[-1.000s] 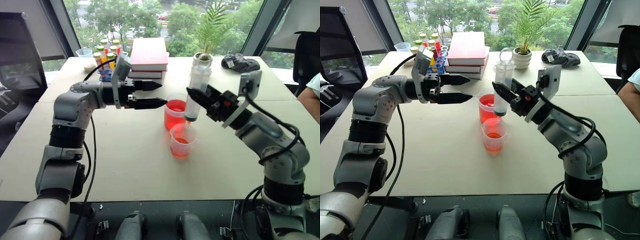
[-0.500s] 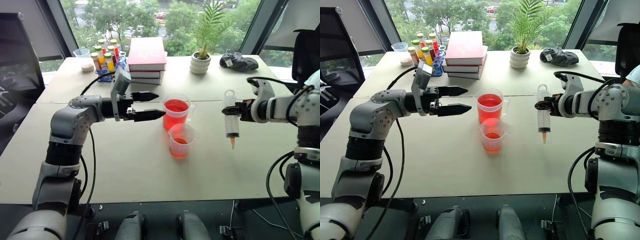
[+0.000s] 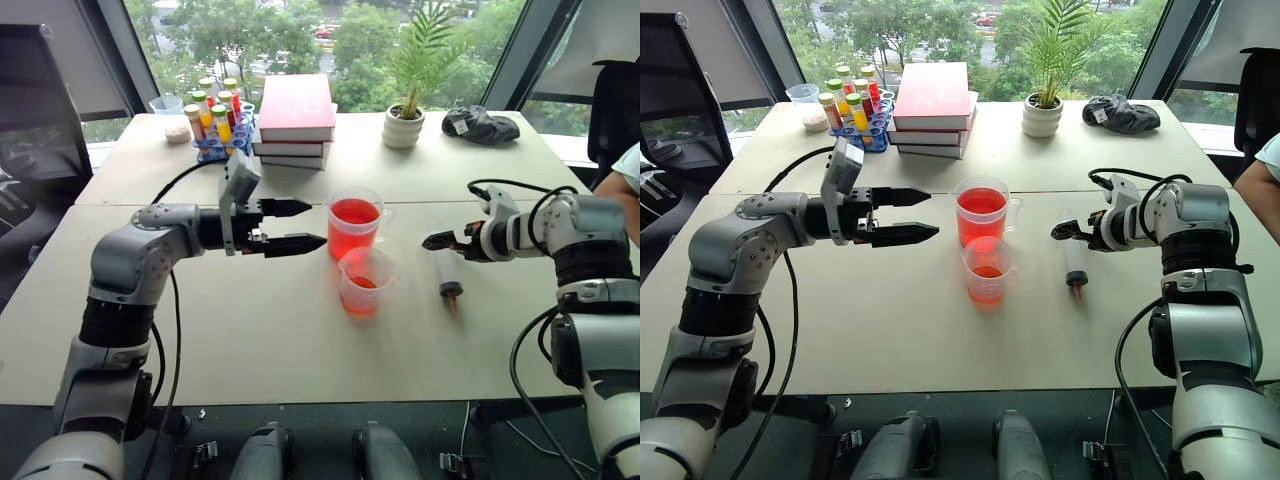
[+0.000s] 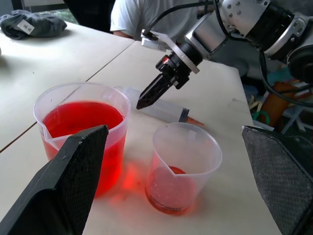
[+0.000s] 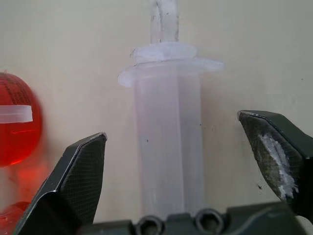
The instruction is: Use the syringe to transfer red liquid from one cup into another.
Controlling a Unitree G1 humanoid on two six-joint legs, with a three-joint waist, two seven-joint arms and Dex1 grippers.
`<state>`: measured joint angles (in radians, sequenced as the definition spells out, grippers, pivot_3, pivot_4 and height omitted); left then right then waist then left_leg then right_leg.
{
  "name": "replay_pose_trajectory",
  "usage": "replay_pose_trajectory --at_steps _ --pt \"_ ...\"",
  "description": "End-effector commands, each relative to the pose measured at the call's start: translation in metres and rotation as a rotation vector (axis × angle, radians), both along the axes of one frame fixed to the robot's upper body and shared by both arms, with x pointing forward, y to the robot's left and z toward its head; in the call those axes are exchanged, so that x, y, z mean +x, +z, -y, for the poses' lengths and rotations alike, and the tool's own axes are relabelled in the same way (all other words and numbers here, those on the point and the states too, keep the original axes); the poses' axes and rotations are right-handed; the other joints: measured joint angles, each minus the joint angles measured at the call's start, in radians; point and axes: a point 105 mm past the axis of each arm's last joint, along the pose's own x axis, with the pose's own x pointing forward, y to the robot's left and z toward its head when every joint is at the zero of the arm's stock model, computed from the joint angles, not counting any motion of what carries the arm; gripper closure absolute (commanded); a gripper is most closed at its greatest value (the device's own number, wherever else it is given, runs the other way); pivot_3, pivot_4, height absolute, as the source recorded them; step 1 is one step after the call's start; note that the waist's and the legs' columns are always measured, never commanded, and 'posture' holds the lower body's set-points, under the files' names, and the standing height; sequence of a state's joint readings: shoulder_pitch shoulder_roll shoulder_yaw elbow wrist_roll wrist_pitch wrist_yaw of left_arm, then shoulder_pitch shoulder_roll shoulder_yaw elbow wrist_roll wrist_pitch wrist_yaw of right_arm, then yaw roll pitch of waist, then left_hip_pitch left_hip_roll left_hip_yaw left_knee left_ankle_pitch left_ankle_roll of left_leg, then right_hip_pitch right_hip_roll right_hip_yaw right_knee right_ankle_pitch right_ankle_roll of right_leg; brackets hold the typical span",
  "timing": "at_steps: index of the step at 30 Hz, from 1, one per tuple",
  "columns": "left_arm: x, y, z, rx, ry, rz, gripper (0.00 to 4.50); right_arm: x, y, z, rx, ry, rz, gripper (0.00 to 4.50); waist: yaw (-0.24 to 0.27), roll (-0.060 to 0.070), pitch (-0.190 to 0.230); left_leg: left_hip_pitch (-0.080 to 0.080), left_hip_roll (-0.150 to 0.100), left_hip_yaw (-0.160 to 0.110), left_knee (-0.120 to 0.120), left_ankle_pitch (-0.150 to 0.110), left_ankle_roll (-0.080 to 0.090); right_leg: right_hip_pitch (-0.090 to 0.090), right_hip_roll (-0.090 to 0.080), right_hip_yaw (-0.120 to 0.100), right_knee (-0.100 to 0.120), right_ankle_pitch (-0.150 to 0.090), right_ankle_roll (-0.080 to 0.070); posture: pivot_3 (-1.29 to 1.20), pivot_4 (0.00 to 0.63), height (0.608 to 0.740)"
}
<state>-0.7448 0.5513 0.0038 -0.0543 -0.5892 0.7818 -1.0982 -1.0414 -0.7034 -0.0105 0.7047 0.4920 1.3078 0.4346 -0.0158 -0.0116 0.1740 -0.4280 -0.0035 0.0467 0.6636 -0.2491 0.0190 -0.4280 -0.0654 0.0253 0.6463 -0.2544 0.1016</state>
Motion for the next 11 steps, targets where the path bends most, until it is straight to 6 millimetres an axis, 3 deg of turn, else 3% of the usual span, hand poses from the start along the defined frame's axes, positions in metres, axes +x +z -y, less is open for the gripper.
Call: replay_pose_trajectory --at_steps 1,4,8,11 --pt "-0.006 0.009 -0.002 -0.005 -0.011 0.032 0.00 -0.003 0.041 0.007 -0.008 0.022 0.105 0.08 0.001 0.000 0.000 0.000 0.000 0.000 0.000 0.000 0.000 0.000 0.000 0.000 0.000 0.000 0.000 0.00 0.150 0.740" --pt "-0.007 0.011 -0.008 -0.003 0.000 0.025 0.00 -0.028 0.089 0.006 -0.110 0.157 0.310 0.08 0.009 0.003 0.002 -0.001 0.000 0.000 0.000 0.000 0.000 -0.001 0.000 0.000 0.000 0.000 0.000 0.00 0.150 0.740" --pt "-0.008 0.010 -0.013 0.010 0.016 0.019 0.00 -0.077 0.118 -0.021 -0.154 0.410 0.520 0.08 0.005 0.001 0.001 -0.004 0.000 -0.003 0.000 -0.001 0.001 -0.002 0.000 -0.002 -0.002 -0.001 0.001 0.00 0.150 0.740" --pt "-0.012 0.009 -0.017 0.011 0.023 0.003 0.00 -0.117 0.127 -0.035 -0.136 0.590 0.609 0.08 0.002 0.001 0.001 -0.002 0.000 -0.003 0.000 -0.001 0.001 0.000 0.000 -0.001 -0.001 -0.001 0.001 0.00 0.150 0.740"
